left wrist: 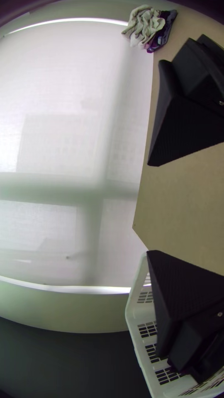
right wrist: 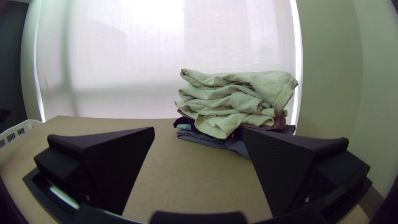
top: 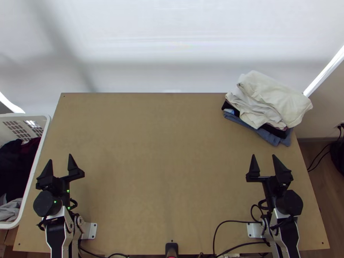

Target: Fold the t-shirt

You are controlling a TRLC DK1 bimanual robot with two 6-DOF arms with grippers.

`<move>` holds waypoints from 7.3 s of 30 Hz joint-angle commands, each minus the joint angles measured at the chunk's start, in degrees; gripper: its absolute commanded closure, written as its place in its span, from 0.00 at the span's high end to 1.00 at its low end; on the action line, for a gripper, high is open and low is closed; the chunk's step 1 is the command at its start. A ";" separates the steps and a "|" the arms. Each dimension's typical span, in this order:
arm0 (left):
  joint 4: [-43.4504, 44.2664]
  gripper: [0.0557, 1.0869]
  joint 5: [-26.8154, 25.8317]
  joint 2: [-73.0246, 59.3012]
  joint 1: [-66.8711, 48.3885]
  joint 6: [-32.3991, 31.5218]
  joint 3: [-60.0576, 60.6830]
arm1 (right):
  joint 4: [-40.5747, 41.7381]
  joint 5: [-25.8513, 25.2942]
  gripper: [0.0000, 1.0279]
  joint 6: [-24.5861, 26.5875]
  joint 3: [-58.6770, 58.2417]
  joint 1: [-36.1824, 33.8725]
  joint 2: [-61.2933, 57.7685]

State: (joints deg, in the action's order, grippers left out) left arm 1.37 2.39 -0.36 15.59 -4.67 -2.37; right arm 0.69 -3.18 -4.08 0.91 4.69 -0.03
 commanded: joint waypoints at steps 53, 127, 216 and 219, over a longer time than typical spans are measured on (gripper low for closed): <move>-1.10 0.96 -2.66 0.36 1.46 6.25 2.20 | -0.78 -0.51 0.96 -0.05 -0.47 -0.38 0.12; -26.94 0.79 -8.28 -158.55 46.81 7.57 -125.25 | -0.78 -0.51 0.96 -0.05 -0.47 -0.38 0.12; -16.04 0.04 7.89 -97.81 -81.25 -27.41 -127.09 | -0.78 -0.51 0.96 -0.05 -0.47 -0.38 0.12; -13.06 0.04 9.65 -97.99 -82.66 -26.89 -127.88 | -0.78 -0.51 0.96 -0.05 -0.47 -0.38 0.12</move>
State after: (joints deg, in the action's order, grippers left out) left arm -15.79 10.52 -98.96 -66.04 -30.52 -126.58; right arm 0.62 -3.20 -4.08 0.91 4.69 -0.03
